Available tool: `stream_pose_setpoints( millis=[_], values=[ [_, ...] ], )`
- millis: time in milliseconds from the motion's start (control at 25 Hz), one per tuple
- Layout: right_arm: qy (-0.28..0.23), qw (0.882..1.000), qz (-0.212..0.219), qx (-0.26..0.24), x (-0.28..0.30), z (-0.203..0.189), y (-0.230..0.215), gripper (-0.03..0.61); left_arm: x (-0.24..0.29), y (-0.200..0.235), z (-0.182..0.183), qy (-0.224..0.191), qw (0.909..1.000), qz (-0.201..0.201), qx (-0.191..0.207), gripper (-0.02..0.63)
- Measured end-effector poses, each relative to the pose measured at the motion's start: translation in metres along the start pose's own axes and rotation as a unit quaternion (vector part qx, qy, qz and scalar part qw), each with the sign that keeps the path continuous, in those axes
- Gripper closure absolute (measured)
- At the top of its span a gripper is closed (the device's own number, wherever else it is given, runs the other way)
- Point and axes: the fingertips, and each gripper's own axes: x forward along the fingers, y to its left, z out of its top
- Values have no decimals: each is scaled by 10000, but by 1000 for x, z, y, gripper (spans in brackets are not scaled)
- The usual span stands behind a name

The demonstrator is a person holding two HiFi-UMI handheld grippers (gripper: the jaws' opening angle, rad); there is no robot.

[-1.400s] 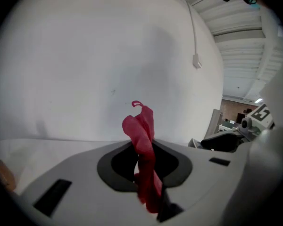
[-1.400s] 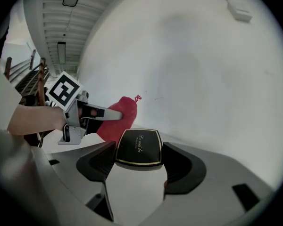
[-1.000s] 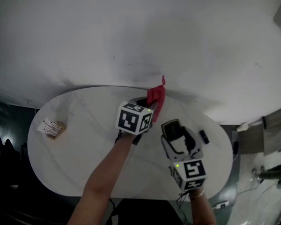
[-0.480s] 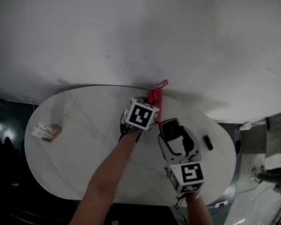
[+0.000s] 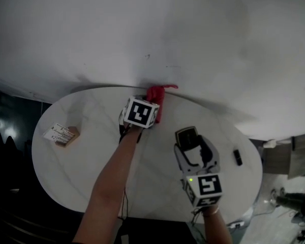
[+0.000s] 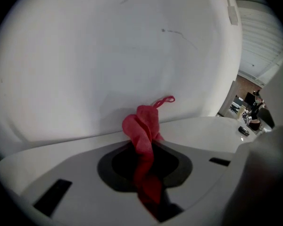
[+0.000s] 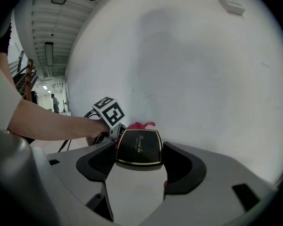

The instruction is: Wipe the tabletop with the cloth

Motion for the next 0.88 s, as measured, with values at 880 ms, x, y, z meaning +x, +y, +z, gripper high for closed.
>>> stream_pose_setpoints(
  millis=[880],
  values=[
    [-101,9998,-157,92,11,6,3,276,-87,30,-9,-992,9870,-509,-1160,552]
  ],
)
